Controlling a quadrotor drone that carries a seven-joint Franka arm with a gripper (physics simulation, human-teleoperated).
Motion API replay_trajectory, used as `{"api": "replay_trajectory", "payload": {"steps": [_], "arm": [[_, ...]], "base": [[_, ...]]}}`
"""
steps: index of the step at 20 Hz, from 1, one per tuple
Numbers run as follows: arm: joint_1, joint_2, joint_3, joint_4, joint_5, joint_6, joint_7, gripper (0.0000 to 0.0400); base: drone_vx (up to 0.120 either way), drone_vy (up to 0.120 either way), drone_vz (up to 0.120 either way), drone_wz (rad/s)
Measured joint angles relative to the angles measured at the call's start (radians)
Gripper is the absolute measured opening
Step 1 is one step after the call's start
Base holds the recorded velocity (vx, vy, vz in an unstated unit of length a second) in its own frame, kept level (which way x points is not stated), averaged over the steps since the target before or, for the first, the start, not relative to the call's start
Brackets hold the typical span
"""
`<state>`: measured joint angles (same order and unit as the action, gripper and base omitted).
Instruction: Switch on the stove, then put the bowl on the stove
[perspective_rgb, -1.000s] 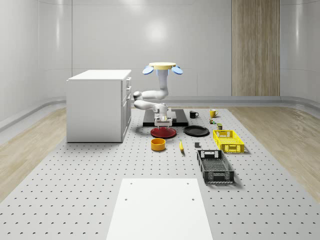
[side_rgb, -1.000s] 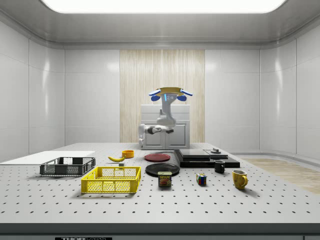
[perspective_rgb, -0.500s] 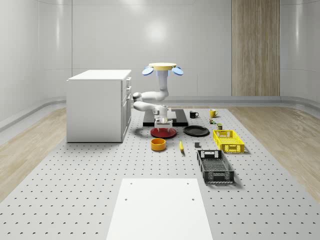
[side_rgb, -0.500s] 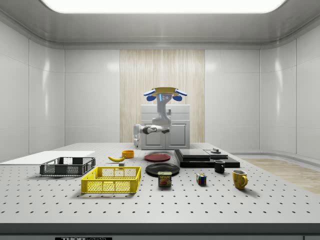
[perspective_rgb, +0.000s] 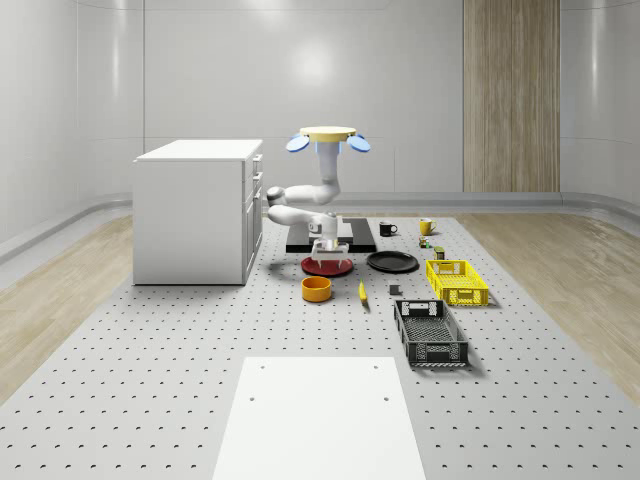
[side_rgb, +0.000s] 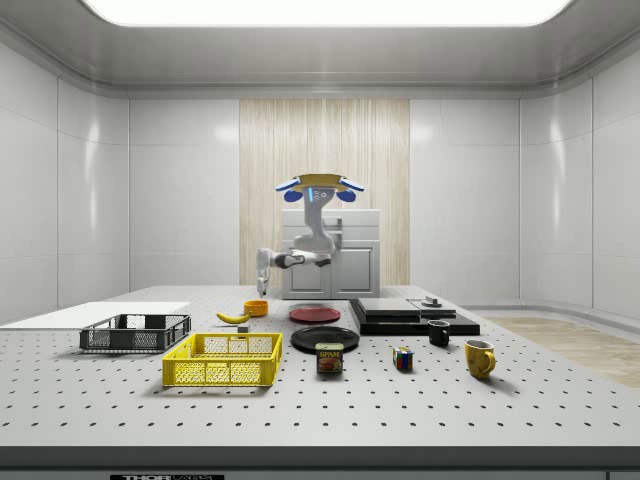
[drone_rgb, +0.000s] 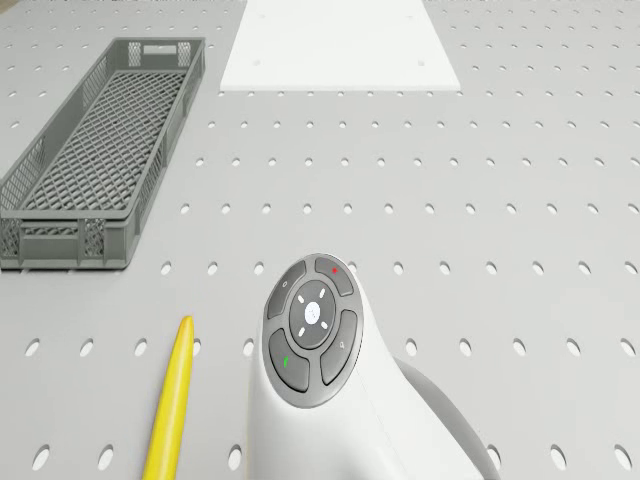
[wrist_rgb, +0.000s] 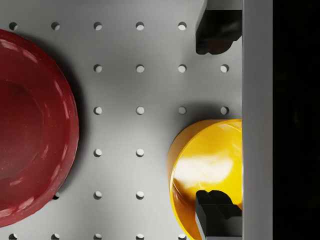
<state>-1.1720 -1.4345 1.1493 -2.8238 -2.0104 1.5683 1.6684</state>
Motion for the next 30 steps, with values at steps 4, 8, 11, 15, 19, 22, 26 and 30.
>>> {"api": "replay_trajectory", "payload": {"steps": [4, 8, 11, 15, 19, 22, 26, 30], "arm": [[-0.001, -0.001, 0.000, 0.000, 0.001, 0.001, 0.000, 0.0400], [-0.002, -0.002, -0.003, 0.002, -0.002, 0.004, 0.001, 0.0400], [-0.006, -0.004, -0.027, 0.011, -0.025, 0.017, 0.000, 0.0400], [-0.014, -0.004, -0.070, 0.031, -0.065, 0.039, -0.002, 0.0400], [-0.022, -0.002, -0.109, 0.050, -0.101, 0.057, -0.004, 0.0400], [-0.028, 0.003, -0.124, 0.062, -0.117, 0.064, -0.006, 0.0400], [-0.041, 0.015, -0.135, 0.083, -0.130, 0.067, -0.008, 0.0400], [-0.049, 0.024, -0.158, 0.103, -0.153, 0.077, -0.011, 0.0400]], "base": [[0.120, 0.000, 0.000, 0.000], [0.080, 0.000, 0.000, 0.000], [0.000, 0.000, 0.000, 0.000], [0.000, 0.000, 0.000, 0.000], [0.000, 0.000, 0.000, 0.000], [0.000, 0.000, 0.000, 0.000], [0.000, 0.000, 0.000, 0.000], [0.000, 0.000, 0.000, 0.000]]}}
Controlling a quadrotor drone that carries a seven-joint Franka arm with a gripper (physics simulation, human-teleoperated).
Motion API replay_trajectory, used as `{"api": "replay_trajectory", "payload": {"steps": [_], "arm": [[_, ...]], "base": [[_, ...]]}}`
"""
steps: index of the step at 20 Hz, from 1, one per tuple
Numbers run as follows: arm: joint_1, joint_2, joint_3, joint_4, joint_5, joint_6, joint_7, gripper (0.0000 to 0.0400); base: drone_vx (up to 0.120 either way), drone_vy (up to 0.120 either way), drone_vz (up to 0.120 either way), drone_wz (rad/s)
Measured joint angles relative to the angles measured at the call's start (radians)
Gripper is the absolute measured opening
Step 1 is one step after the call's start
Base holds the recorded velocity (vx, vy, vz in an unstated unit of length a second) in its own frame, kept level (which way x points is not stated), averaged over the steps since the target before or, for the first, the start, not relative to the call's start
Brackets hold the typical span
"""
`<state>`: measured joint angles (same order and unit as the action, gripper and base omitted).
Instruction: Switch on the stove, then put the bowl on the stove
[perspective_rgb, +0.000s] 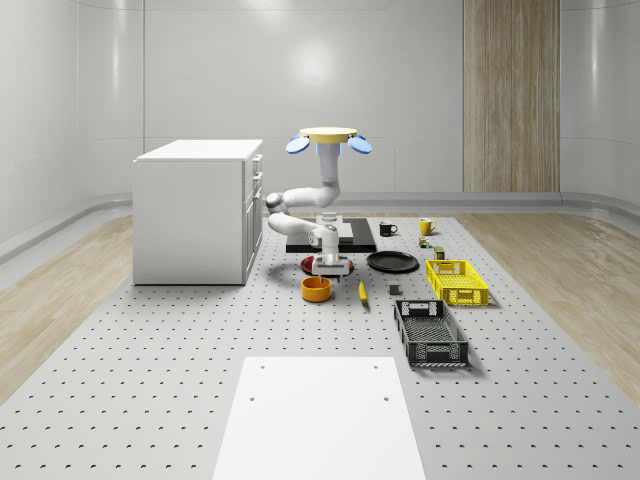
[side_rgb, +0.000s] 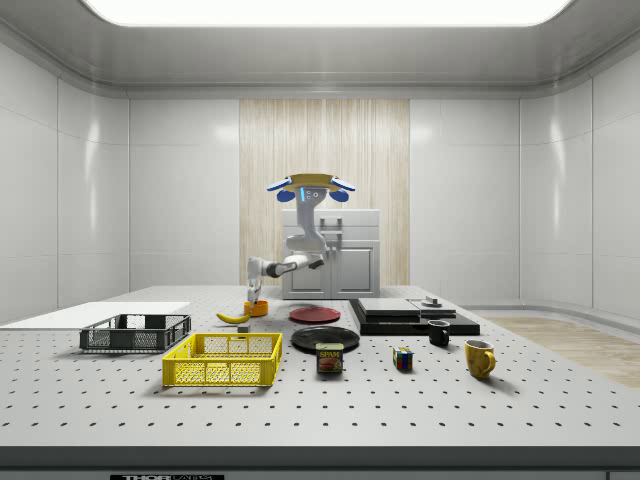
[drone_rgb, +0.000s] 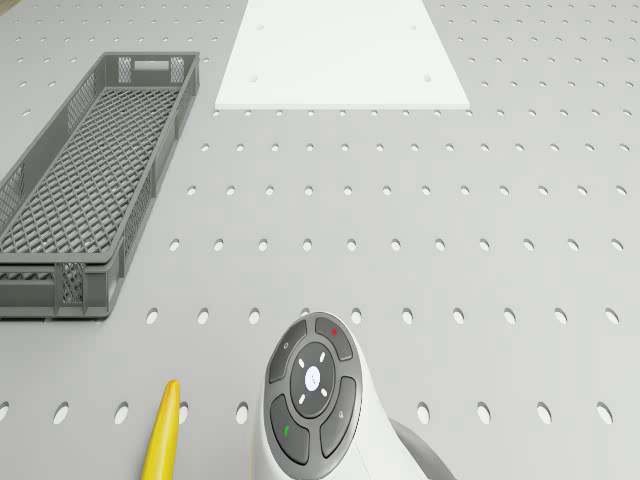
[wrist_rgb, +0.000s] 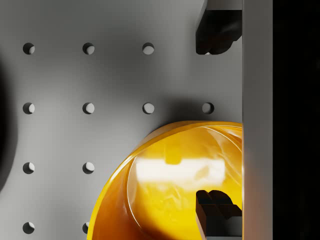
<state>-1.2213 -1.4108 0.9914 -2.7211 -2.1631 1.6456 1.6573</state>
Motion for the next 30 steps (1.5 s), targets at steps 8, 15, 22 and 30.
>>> {"api": "replay_trajectory", "payload": {"steps": [8, 15, 22, 30], "arm": [[-0.029, 0.032, -0.006, 0.047, -0.014, -0.001, -0.008, 0.0400], [-0.031, 0.041, -0.021, 0.069, -0.029, 0.008, -0.019, 0.0400], [-0.028, 0.047, -0.040, 0.074, -0.049, 0.014, -0.021, 0.0400], [-0.028, 0.057, -0.056, 0.081, -0.067, 0.014, -0.021, 0.0400]], "base": [[0.000, 0.000, 0.000, 0.000], [0.000, 0.000, 0.000, 0.000], [0.000, 0.000, 0.000, 0.000], [0.000, 0.000, 0.000, 0.000]]}}
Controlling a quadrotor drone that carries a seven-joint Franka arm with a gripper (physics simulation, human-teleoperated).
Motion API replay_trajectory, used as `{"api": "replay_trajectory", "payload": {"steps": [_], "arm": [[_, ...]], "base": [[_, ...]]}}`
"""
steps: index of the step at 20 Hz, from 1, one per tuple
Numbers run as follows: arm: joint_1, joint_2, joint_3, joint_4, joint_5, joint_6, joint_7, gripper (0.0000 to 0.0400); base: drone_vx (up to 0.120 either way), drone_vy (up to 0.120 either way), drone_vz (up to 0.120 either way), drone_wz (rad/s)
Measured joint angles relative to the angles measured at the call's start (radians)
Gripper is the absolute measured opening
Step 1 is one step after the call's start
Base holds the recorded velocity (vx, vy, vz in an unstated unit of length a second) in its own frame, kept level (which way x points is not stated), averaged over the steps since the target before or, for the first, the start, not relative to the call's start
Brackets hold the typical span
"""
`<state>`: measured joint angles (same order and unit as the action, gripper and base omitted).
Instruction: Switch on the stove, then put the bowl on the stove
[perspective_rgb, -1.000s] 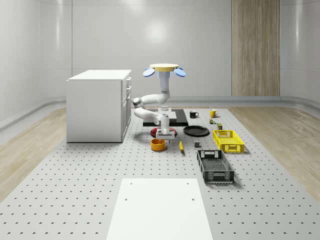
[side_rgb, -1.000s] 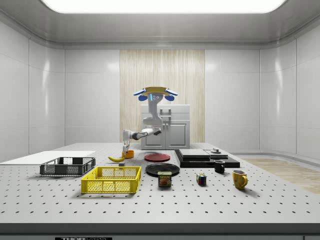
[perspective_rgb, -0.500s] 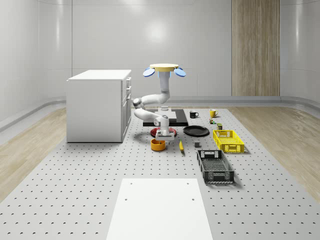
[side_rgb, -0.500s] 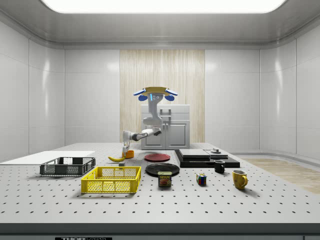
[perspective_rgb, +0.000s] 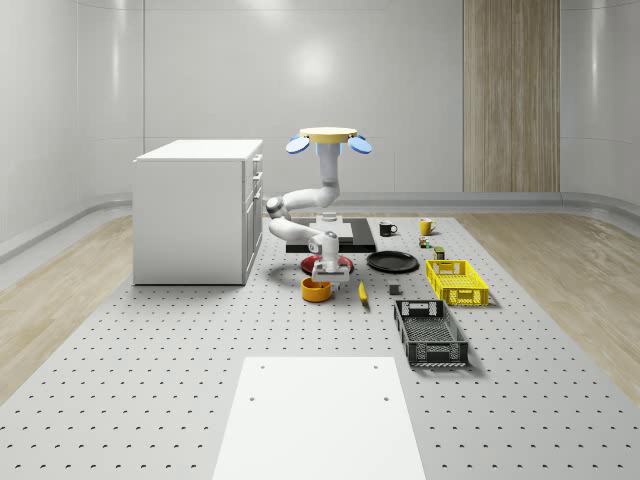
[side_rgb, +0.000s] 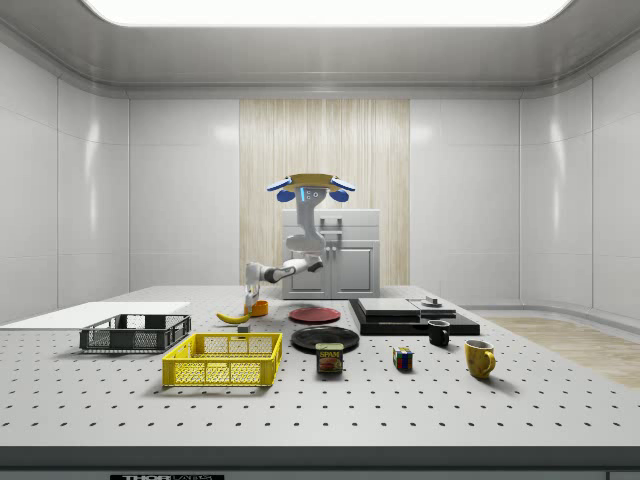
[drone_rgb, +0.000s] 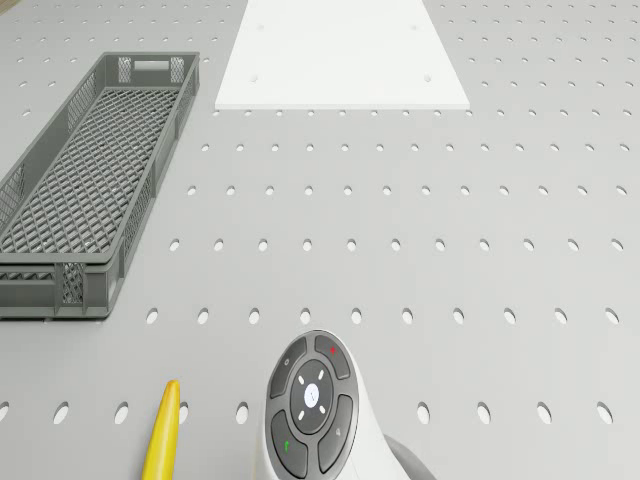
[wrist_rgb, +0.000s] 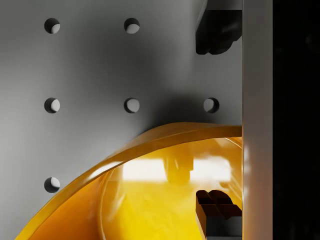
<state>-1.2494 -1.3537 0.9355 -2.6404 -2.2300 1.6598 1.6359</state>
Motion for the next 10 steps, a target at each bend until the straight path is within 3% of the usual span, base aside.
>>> {"api": "replay_trajectory", "payload": {"steps": [3, 4, 5, 7, 10], "arm": [[0.008, 0.000, -0.002, 0.002, -0.002, 0.002, -0.008, 0.0400], [0.010, 0.000, -0.003, 0.002, -0.003, 0.002, -0.010, 0.0376], [0.011, 0.000, -0.003, 0.002, -0.003, 0.002, -0.012, 0.0315], [0.014, 0.002, -0.004, 0.003, -0.004, 0.002, -0.015, 0.0231], [0.017, 0.004, -0.005, 0.003, -0.006, 0.000, -0.018, 0.0162]], "base": [[0.000, 0.000, 0.000, 0.000], [0.000, 0.000, 0.000, 0.000], [0.000, 0.000, 0.000, 0.000], [0.000, 0.000, 0.000, 0.000], [0.000, 0.000, 0.000, 0.000]]}}
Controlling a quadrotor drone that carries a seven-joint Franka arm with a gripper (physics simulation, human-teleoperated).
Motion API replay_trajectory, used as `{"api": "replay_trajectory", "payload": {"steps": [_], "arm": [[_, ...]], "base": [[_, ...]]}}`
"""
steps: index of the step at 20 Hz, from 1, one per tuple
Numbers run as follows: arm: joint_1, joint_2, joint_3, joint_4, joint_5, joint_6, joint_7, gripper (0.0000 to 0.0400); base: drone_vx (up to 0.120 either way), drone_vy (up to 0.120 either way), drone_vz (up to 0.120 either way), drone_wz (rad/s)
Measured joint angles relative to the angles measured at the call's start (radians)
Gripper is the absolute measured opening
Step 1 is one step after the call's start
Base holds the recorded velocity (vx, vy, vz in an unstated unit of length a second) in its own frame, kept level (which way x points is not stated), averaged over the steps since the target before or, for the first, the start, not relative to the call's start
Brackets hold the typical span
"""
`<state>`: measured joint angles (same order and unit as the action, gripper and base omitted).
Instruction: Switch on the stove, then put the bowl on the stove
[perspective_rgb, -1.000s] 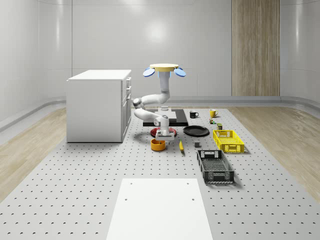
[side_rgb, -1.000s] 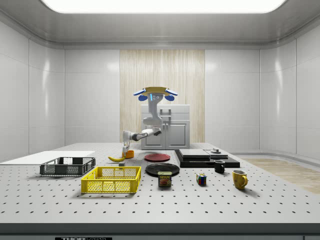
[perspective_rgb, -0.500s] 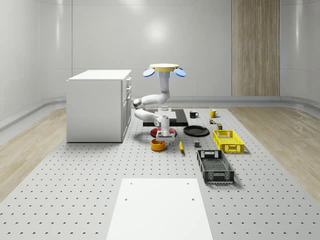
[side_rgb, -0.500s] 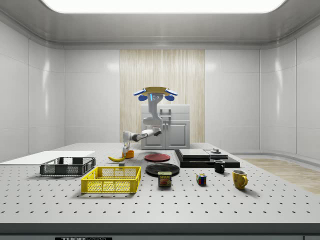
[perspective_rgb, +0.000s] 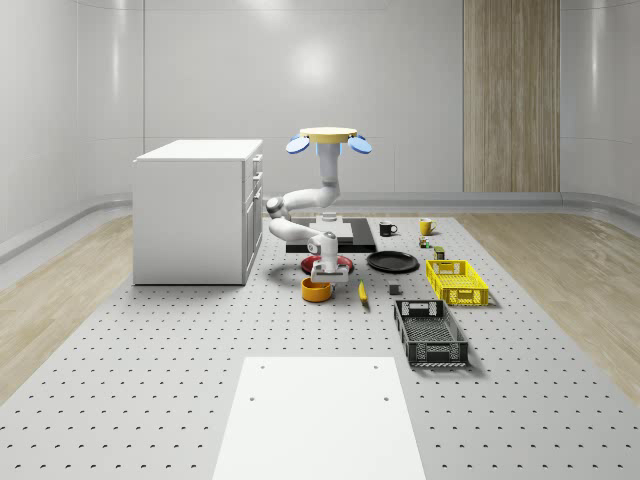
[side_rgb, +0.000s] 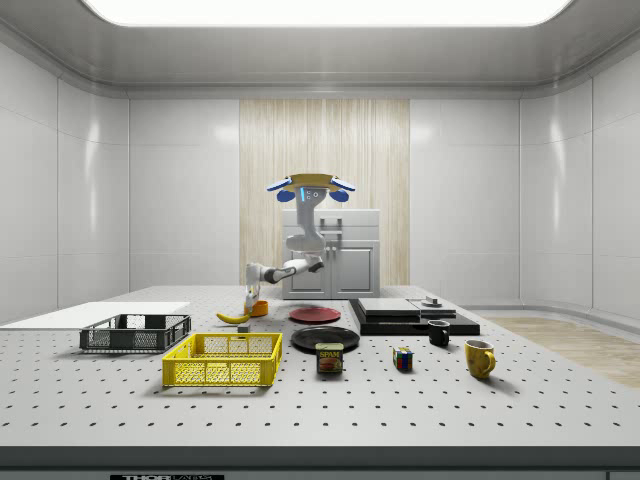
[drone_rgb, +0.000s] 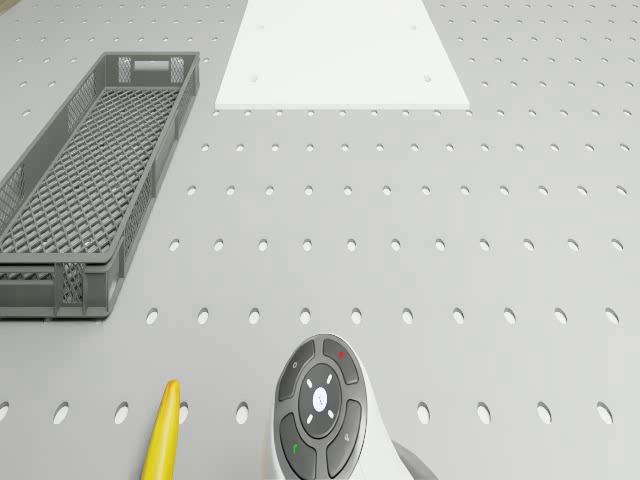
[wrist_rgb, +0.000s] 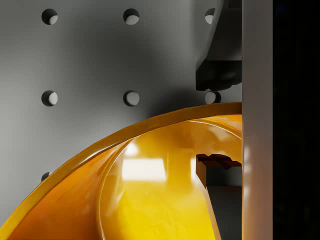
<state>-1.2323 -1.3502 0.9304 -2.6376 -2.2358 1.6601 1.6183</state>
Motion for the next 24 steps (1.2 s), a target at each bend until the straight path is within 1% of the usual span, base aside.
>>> {"api": "replay_trajectory", "payload": {"steps": [2, 4, 7, 10, 14, 18, 24], "arm": [[0.002, 0.001, 0.000, 0.000, -0.001, -0.001, -0.002, 0.0137], [0.003, 0.003, -0.001, 0.000, -0.002, -0.002, -0.003, 0.0123], [0.007, 0.004, 0.002, -0.004, 0.000, -0.007, -0.004, 0.0111], [0.013, 0.003, 0.020, -0.019, 0.016, -0.022, -0.004, 0.0105], [0.023, 0.000, 0.051, -0.043, 0.044, -0.044, -0.003, 0.0102], [0.027, -0.002, 0.068, -0.055, 0.060, -0.056, -0.002, 0.0101], [0.029, -0.002, 0.078, -0.061, 0.069, -0.063, -0.001, 0.0100]], "base": [[0.000, 0.000, 0.000, 0.000], [0.000, 0.000, 0.000, 0.000], [0.000, 0.000, 0.000, 0.000], [0.000, 0.000, 0.000, 0.000], [-0.010, 0.010, 0.120, 0.000], [-0.120, 0.120, 0.120, 0.000], [-0.120, 0.120, 0.120, 0.000]]}}
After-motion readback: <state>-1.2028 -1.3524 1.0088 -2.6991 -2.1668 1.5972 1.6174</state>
